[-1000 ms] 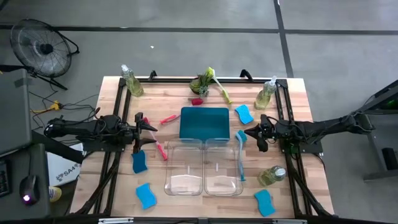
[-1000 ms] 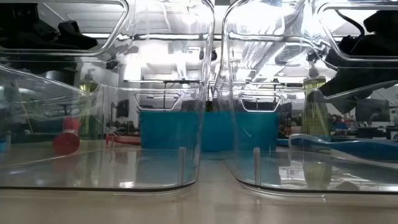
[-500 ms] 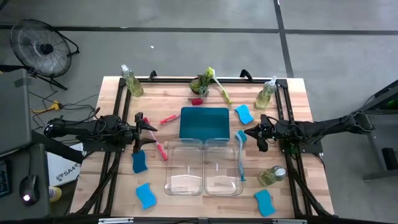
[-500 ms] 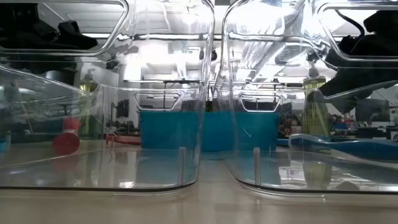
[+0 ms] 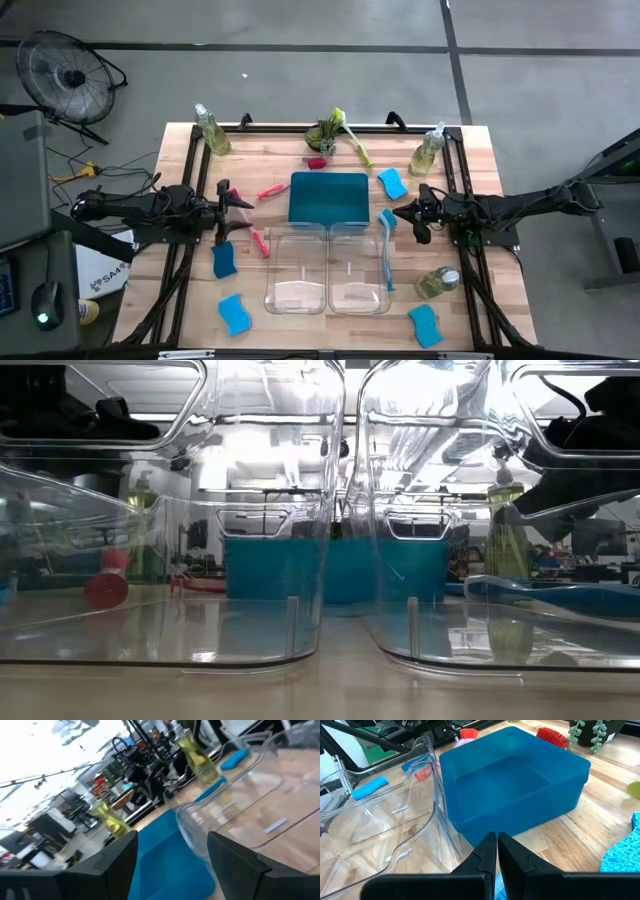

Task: Pick & Place Kitchen Sink Supplies
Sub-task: Put the green dish soap into the blue bin

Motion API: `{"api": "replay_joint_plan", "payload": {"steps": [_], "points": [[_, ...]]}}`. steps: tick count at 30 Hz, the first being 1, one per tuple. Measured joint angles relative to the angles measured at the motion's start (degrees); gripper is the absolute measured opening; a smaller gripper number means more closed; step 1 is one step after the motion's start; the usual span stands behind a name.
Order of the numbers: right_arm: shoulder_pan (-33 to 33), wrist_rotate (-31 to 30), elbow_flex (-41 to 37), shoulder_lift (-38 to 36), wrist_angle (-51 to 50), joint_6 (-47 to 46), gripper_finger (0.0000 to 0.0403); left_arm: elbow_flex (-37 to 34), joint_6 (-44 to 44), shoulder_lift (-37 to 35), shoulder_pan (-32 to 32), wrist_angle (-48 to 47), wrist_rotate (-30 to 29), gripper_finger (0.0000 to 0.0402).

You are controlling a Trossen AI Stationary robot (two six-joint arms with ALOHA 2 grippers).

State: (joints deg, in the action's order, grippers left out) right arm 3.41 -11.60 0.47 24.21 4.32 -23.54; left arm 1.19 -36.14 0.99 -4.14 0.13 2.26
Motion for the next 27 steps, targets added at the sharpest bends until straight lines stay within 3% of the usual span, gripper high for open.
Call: {"api": "replay_joint_plan", "payload": {"steps": [7, 13, 18, 23, 27], "points": [[0.00, -0.01, 0.00, -0.01, 0.00, 0.00, 0.0012, 0.00, 13.50, 0.00, 0.00, 2.81, -1.94, 0.0234], [0.01, 0.00, 0.00, -0.01, 0.00, 0.01, 0.0012, 1.98, 25.60, 0.04, 0.00, 3.10, -10.41, 0.0234], [0.00, -0.01, 0.01, -0.02, 0.00, 0.01, 0.0012, 4.71, 26.20, -0.02, 0.00, 2.48, -17.95, 0.0234], [-0.01, -0.01, 0.01, 0.00, 0.00, 0.00, 0.0012, 7.57, 25.79, -0.02, 0.00, 0.35, -17.39, 0.0234], [-0.01, -0.01, 0.02, 0.00, 0.00, 0.01, 0.0012, 9.89, 20.42, 0.02, 0.00, -0.90, -16.29, 0.0234]]}}
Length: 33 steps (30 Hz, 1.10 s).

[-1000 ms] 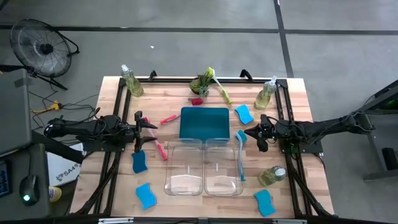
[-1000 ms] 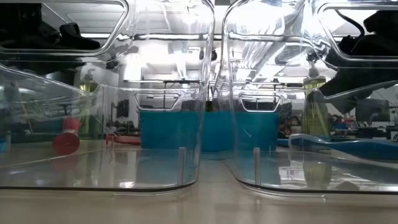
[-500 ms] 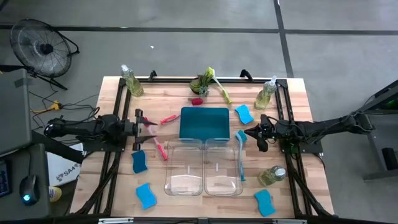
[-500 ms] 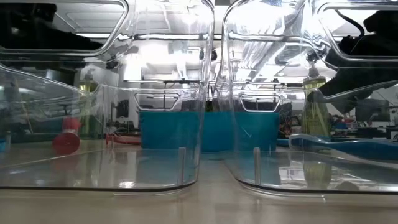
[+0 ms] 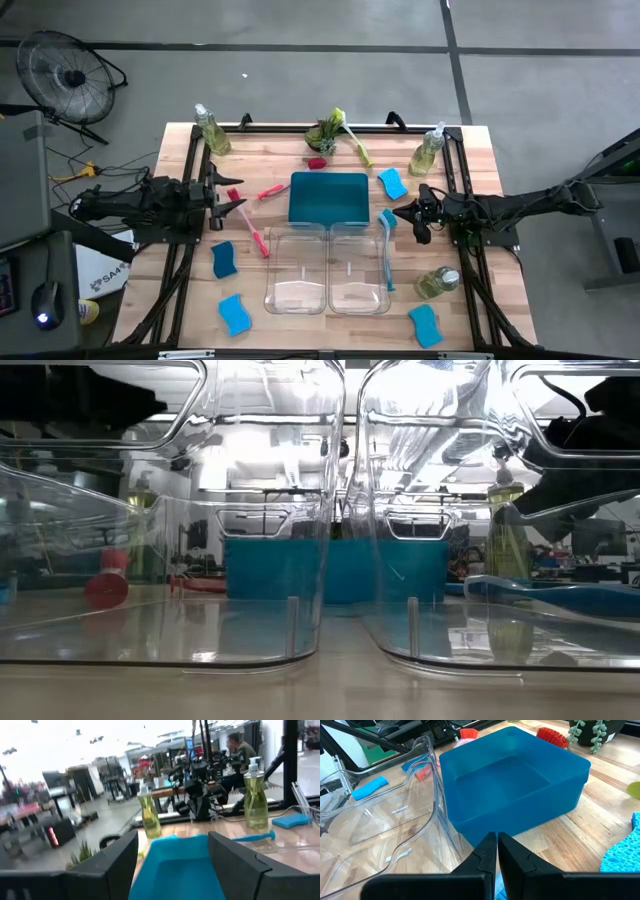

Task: Pick & Place Kitchen Sink Supplies
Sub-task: Put the green dish soap into the blue bin

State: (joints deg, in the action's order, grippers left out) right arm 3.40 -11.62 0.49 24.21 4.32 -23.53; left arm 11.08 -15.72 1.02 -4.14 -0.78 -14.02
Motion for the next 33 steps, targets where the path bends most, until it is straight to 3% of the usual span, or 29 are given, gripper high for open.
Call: {"api": "replay_joint_plan", "payload": {"steps": [6, 12, 17, 21, 23, 30, 33], "points": [[0.02, 0.00, -0.02, 0.00, 0.00, -0.02, 0.0012, 4.22, -3.26, 2.34, 0.00, -7.48, -5.94, 0.0234], [0.00, 0.00, -0.02, -0.01, 0.00, -0.01, 0.0012, 7.63, -3.07, 10.02, 0.00, -14.30, -10.57, 0.0234], [0.02, 0.01, -0.02, -0.02, 0.00, 0.00, 0.0012, 10.89, -1.52, 16.35, 0.02, -16.71, -24.11, 0.0234], [0.00, 0.02, -0.02, 0.00, 0.00, 0.00, 0.0012, 12.30, 8.77, 20.10, 0.07, -21.12, -38.83, 0.0234], [0.02, 0.00, 0.00, 0.00, 0.00, 0.00, 0.0012, 12.98, 15.17, 21.01, 0.07, -23.68, -42.96, 0.0234], [0.01, 0.02, -0.02, 0.00, 0.00, 0.00, 0.0012, 13.43, 30.32, 24.57, 6.80, -34.55, -47.63, 0.0234], [0.02, 0.02, -0.02, 0.00, 0.00, 0.00, 0.0012, 13.26, 32.93, 26.97, 10.37, -36.08, -48.11, 0.0235]]}}
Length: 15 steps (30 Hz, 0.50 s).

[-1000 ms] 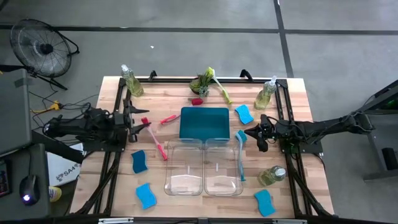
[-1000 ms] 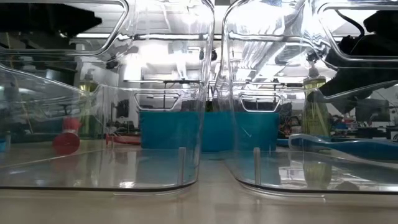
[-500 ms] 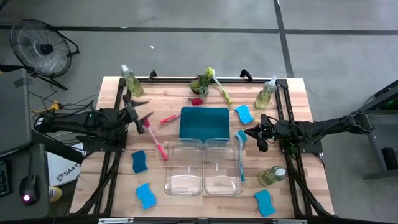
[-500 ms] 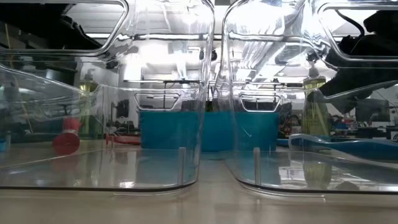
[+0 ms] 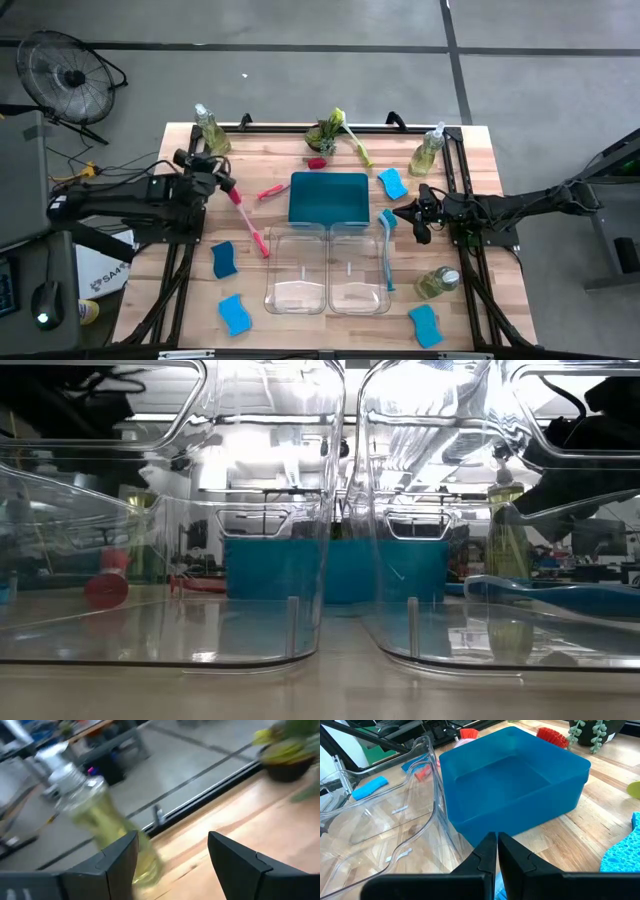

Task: Pick & Place Kitchen Sink Supplies
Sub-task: Put the green dish soap into the blue bin

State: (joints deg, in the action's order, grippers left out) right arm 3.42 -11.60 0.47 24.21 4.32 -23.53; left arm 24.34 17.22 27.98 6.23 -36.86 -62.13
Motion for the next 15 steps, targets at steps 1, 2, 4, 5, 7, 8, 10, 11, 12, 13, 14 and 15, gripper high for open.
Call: {"api": "replay_joint_plan", "payload": {"steps": [1, 2, 4, 5, 7, 8, 10, 11, 12, 13, 14, 15], "points": [[0.00, 0.00, 0.02, -0.02, 0.00, -0.01, 0.0012, -0.31, 0.14, 0.93, 0.89, 0.45, 0.00, 0.0237], [-0.02, -0.01, 0.02, 0.00, 0.00, 0.00, 0.0012, -0.67, 0.40, 1.86, 1.67, 0.82, 0.00, 0.0241], [-0.01, 0.00, 0.01, 0.00, 0.00, 0.00, 0.0012, -1.09, 1.51, 3.69, 2.58, 1.61, 0.00, 0.0254], [-0.02, 0.00, 0.00, 0.00, 0.00, -0.02, 0.0012, -1.35, 1.71, 4.79, 2.78, 2.62, -0.18, 0.0263], [-0.02, -0.02, 0.02, 0.00, 0.00, -0.02, 0.0012, -1.87, 1.71, 6.99, 2.78, 4.72, -0.46, 0.0286], [0.00, -0.01, 0.01, 0.00, 0.00, 0.00, 0.0012, -1.97, 1.57, 8.26, 2.77, 5.82, -0.60, 0.0298], [-0.01, 0.00, 0.00, -0.02, 0.00, 0.00, 0.0012, -1.99, 0.94, 10.70, 2.76, 6.97, -1.46, 0.0321], [0.00, 0.00, 0.02, -0.01, 0.00, -0.02, 0.0012, -2.00, 0.81, 11.74, 2.76, 7.07, -2.35, 0.0331], [0.00, 0.00, 0.00, -0.01, 0.01, 0.00, 0.0012, -2.02, 0.74, 12.78, 2.76, 7.17, -4.02, 0.0339], [-0.01, 0.00, 0.01, -0.02, 0.00, 0.00, 0.0012, -2.02, 0.72, 13.85, 2.76, 7.25, -6.00, 0.0346], [0.00, 0.00, 0.01, -0.01, 0.00, 0.00, 0.0012, -2.02, 0.71, 14.79, 2.76, 7.18, -7.48, 0.0351], [0.00, 0.00, 0.01, -0.01, 0.00, 0.00, 0.0012, -2.03, 1.06, 15.43, 2.76, 7.12, -8.54, 0.0354]]}}
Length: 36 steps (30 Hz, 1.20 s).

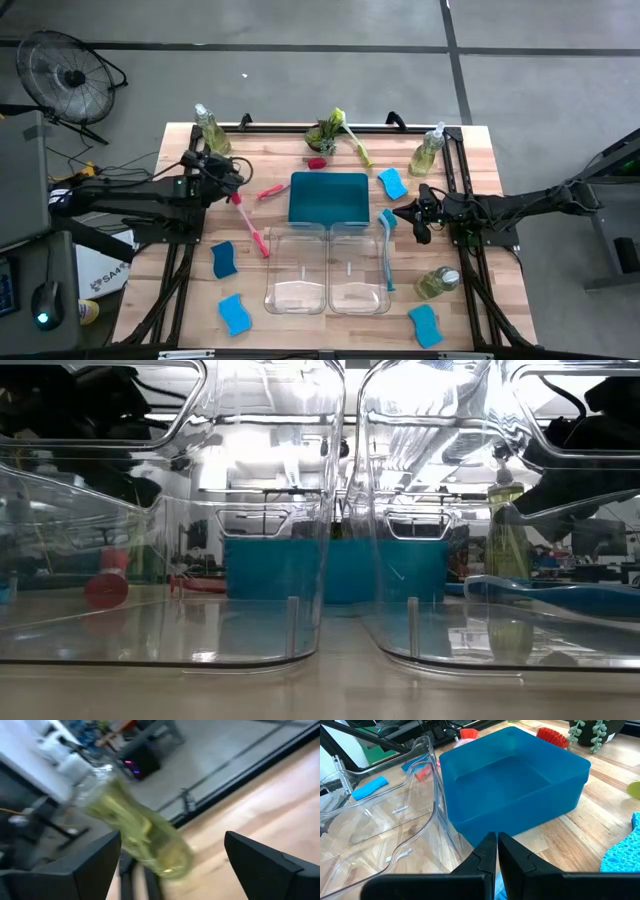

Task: Pick & Place Kitchen Sink Supplies
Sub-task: Put the green dish soap into the blue bin

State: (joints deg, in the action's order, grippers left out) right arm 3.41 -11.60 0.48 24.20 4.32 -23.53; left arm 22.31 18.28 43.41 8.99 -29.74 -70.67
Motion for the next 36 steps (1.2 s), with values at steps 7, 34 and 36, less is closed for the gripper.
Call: {"api": "replay_joint_plan", "payload": {"steps": [7, 34, 36], "points": [[0.00, 0.00, 0.00, -0.01, 0.00, 0.00, 0.0012, -1.62, 15.15, 1.06, 0.02, 0.62, -2.12, 0.0357], [0.01, 0.01, -0.01, -0.01, 0.02, 0.00, 0.0012, -9.27, 5.26, 0.93, -0.89, 18.17, -1.12, 0.0357], [-0.01, -0.01, 0.01, -0.01, 0.00, 0.00, 0.0012, -9.27, 1.12, 0.95, -0.16, 21.58, 2.39, 0.0357]]}}
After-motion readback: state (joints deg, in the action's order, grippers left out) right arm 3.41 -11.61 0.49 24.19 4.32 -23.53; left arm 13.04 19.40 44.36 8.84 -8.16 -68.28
